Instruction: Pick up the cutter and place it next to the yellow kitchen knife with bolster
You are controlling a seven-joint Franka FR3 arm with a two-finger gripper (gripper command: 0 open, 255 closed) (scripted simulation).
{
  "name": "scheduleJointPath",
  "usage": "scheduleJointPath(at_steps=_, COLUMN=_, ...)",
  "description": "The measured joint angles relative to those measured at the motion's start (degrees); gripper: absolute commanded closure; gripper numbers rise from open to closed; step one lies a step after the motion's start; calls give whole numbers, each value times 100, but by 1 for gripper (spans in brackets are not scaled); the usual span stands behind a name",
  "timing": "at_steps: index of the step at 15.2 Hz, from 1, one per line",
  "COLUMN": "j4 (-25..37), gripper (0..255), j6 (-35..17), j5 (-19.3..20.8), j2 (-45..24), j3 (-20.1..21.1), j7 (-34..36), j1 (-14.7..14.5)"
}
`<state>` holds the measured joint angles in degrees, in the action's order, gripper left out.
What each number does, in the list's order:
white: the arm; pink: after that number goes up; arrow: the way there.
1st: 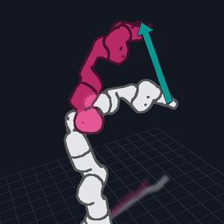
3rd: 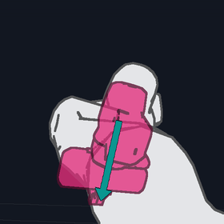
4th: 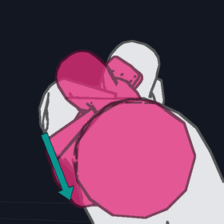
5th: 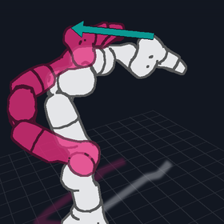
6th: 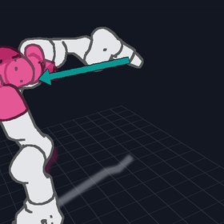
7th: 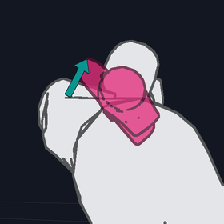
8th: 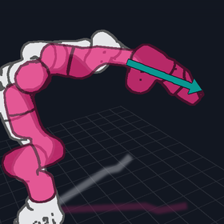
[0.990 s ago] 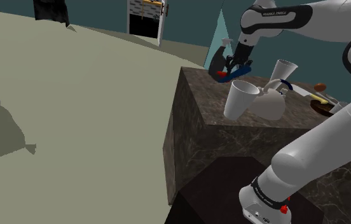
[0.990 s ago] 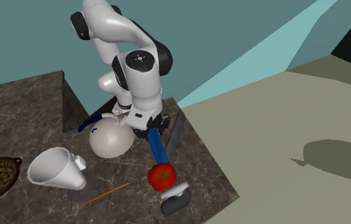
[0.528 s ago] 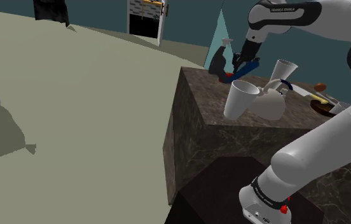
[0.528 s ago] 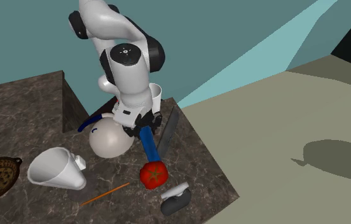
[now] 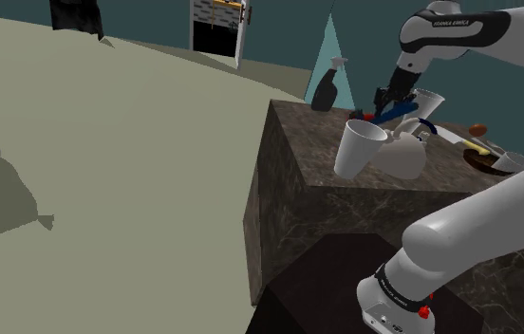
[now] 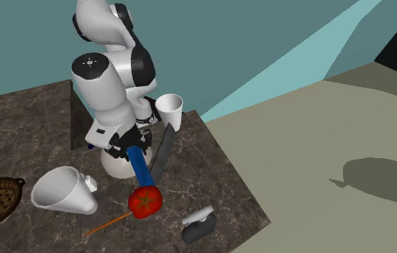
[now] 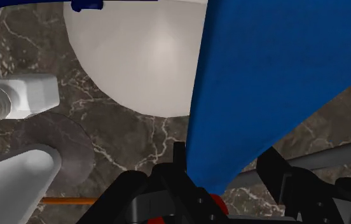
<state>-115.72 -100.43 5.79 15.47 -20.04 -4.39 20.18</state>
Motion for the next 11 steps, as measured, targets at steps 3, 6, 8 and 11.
scheduleJointPath(at_steps=3, j4=-5, gripper=255, j6=102, j5=117, j2=139, j3=-243, j7=-379, j1=170)
scheduleJointPath(at_steps=6, j4=-17, gripper=255, j6=86, j5=200, j2=172, j3=-494, j7=-755, j1=319)
scheduleJointPath(at_steps=8, j4=43, gripper=255, j6=90, j5=245, j2=169, j3=-693, j7=-1067, j1=429)
scheduleJointPath(at_steps=11, j4=125, gripper=255, j6=44, j5=285, j2=56, j3=-1007, j7=-1509, j1=577)
